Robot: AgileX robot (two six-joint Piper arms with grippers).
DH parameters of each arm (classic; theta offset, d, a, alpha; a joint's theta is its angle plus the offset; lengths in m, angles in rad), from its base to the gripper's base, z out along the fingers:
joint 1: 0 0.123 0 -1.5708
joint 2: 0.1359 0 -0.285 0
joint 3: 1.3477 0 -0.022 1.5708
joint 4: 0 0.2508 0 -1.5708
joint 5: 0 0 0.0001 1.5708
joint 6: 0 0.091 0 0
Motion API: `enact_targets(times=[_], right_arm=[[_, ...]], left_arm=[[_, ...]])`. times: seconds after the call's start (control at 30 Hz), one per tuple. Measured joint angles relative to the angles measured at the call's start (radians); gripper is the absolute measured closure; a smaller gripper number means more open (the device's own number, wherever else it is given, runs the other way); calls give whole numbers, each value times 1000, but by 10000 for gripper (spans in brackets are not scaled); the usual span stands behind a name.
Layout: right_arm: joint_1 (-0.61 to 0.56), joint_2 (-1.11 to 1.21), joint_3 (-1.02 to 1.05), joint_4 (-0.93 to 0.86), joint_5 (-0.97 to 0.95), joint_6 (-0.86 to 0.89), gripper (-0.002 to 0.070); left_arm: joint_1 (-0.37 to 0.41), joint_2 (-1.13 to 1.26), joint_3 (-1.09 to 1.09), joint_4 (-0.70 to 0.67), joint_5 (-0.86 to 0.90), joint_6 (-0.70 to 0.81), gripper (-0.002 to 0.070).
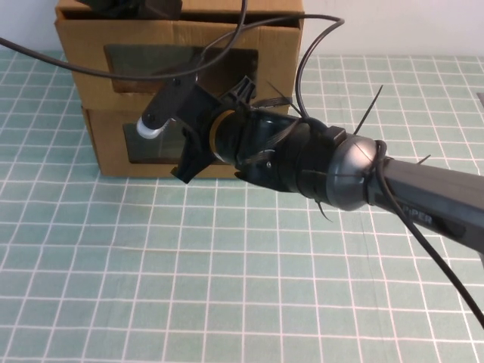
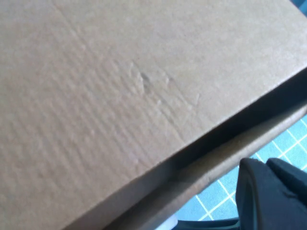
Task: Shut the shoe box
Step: Close the shoe box with your right arm
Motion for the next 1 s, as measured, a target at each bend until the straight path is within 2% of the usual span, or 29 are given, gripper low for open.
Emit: enact_targets(times=[0.5, 0.8, 0.9, 1.0], right_arm=[[-56, 37, -39, -24, -62, 45, 691], [-10, -50, 14, 55, -19, 45, 690], [39, -132, 26, 159, 57, -26, 690], [85, -203, 24, 330, 214, -221, 690]], left_arm=[[0, 0, 0, 2, 0, 0, 680], [0, -38, 0, 18, 0, 0, 680], [0, -91, 0, 24, 0, 0, 680], [0, -149, 0, 24, 0, 0, 680]])
